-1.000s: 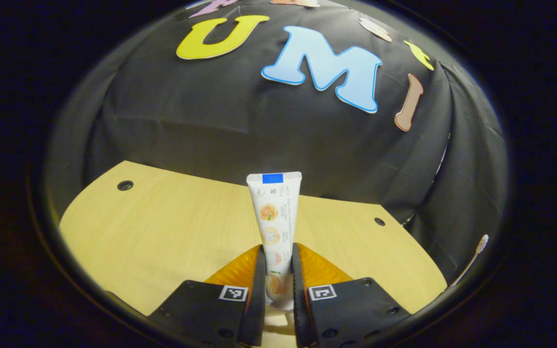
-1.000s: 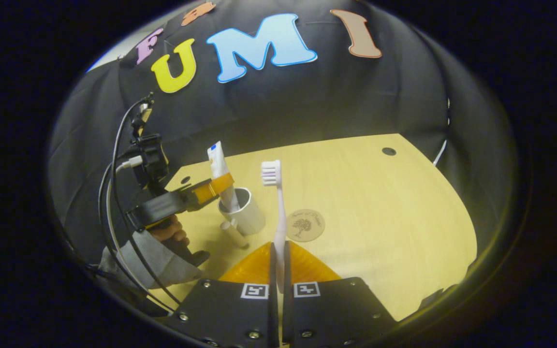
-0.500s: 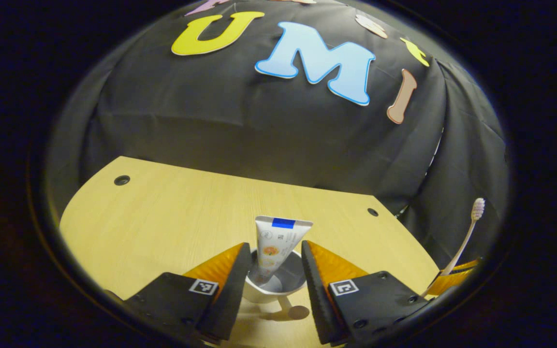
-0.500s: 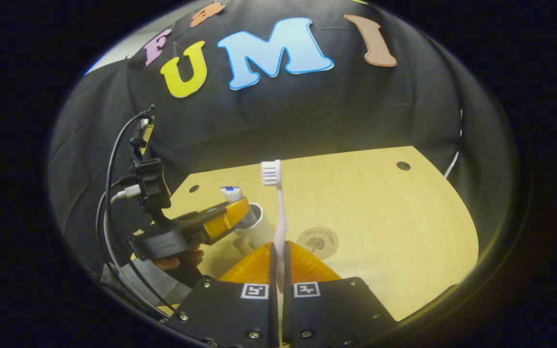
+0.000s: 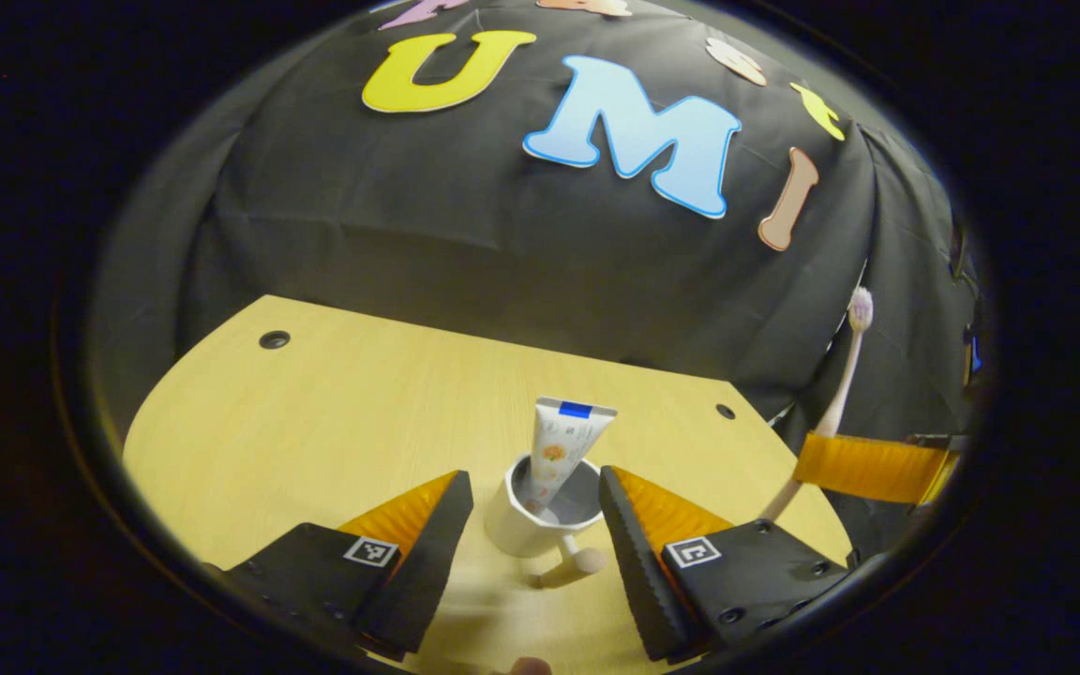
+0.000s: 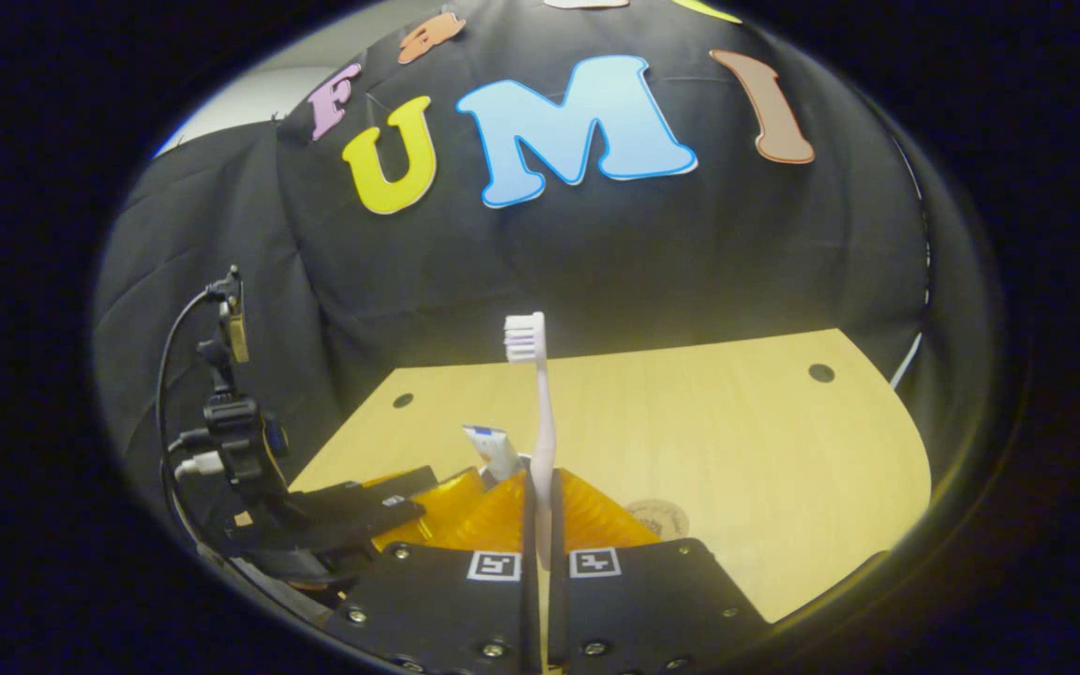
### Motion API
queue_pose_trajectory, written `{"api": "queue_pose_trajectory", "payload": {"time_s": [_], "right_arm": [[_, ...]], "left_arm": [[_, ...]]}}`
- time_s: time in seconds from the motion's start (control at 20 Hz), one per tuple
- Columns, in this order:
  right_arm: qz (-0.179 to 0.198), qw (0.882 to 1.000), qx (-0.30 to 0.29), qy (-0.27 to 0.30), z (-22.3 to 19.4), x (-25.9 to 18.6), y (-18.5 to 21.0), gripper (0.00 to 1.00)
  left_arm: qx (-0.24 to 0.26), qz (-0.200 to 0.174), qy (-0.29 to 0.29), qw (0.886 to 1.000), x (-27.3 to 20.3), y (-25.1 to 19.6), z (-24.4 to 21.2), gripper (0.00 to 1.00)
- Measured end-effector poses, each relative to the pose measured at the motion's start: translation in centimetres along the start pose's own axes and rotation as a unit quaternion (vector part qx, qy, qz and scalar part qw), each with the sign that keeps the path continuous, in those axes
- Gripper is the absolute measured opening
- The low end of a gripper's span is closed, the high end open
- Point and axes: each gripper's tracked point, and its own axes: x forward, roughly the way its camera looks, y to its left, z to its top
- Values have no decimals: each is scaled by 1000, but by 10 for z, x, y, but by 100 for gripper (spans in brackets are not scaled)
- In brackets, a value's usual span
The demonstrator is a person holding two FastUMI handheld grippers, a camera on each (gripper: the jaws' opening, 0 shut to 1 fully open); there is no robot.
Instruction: Put the toothbrush and toothpaste on the desktop into the cup, then pick up the cup and place it on the coaster on the desktop.
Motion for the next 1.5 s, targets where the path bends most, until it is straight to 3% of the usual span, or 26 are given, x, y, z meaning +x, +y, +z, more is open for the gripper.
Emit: {"api": "queue_pose_trajectory", "payload": {"time_s": [0.45,0.5,0.55,0.8,0.9,1.25,1.35,1.4,1.45,1.5], "right_arm": [[60,997,-10,-53,31,58,35,4],[59,997,-15,-52,26,64,36,8],[58,997,-23,-52,23,72,37,4],[5,996,-79,-50,-4,97,26,4],[0,995,-93,-38,-18,102,28,5],[-16,996,-82,-8,-33,103,20,6],[-12,997,-78,-2,-35,99,20,11],[-7,997,-75,2,-35,98,21,17],[-10,997,-74,1,-35,96,19,31],[-7,997,-75,1,-33,94,18,33]], "left_arm": [[-24,17,40,999,-36,15,-29,90],[-25,18,45,999,-39,18,-33,95],[-28,20,50,998,-41,21,-37,93],[-47,23,71,996,-46,31,-53,93],[-44,24,73,996,-48,36,-54,90],[-36,14,75,996,-47,30,-54,90],[-39,12,75,996,-46,28,-54,90],[-41,12,75,996,-46,28,-55,90],[-41,12,76,996,-46,28,-55,90],[-42,13,77,996,-44,28,-56,93]]}}
